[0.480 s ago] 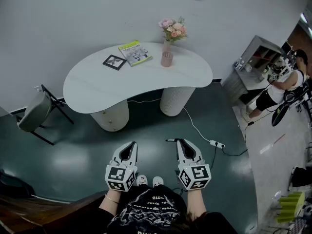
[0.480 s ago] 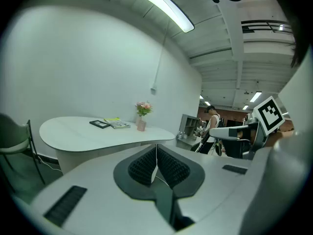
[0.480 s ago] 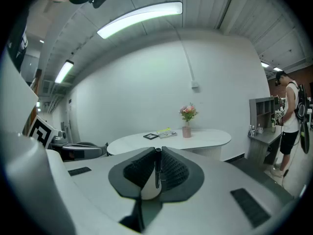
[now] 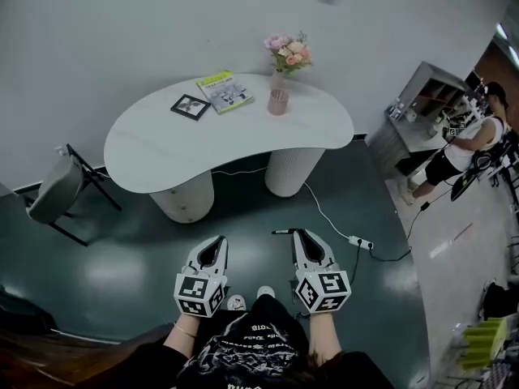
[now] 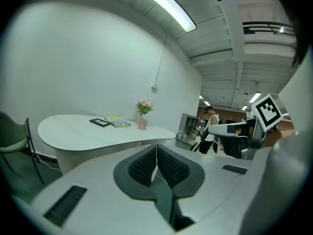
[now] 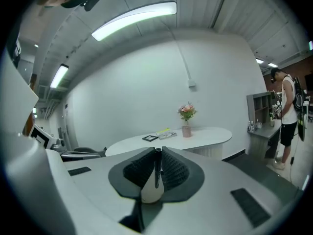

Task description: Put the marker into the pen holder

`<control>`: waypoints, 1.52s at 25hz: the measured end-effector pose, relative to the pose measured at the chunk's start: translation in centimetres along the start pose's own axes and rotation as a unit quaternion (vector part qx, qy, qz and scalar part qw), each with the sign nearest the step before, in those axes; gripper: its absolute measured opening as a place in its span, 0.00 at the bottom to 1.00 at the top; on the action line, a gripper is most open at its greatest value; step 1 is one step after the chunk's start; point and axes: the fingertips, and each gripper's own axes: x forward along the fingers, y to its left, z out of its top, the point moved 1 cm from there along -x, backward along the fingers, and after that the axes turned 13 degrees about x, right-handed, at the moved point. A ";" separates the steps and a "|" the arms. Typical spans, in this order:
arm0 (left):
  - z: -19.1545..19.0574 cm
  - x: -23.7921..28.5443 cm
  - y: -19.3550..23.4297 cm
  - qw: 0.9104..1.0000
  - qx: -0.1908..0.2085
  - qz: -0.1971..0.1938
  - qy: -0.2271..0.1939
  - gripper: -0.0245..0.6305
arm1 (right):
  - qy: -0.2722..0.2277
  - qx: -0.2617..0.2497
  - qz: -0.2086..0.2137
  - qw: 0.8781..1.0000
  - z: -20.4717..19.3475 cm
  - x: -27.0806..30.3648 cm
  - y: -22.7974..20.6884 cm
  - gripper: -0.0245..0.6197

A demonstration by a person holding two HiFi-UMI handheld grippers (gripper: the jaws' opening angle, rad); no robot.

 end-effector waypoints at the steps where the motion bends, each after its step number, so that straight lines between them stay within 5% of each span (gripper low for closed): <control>1: 0.0 0.0 0.0 1.000 0.001 -0.001 0.001 0.07 | -0.001 0.001 0.001 1.000 0.0 0.1 -0.1 0.14; 13: -0.6 3.6 1.4 1.000 0.006 0.017 0.017 0.07 | -0.009 -0.006 0.027 1.000 1.8 4.3 -2.9 0.14; 38: 4.4 23.0 -0.7 0.999 -0.004 0.044 0.027 0.07 | 0.007 -0.032 0.092 0.995 11.1 18.0 -15.2 0.14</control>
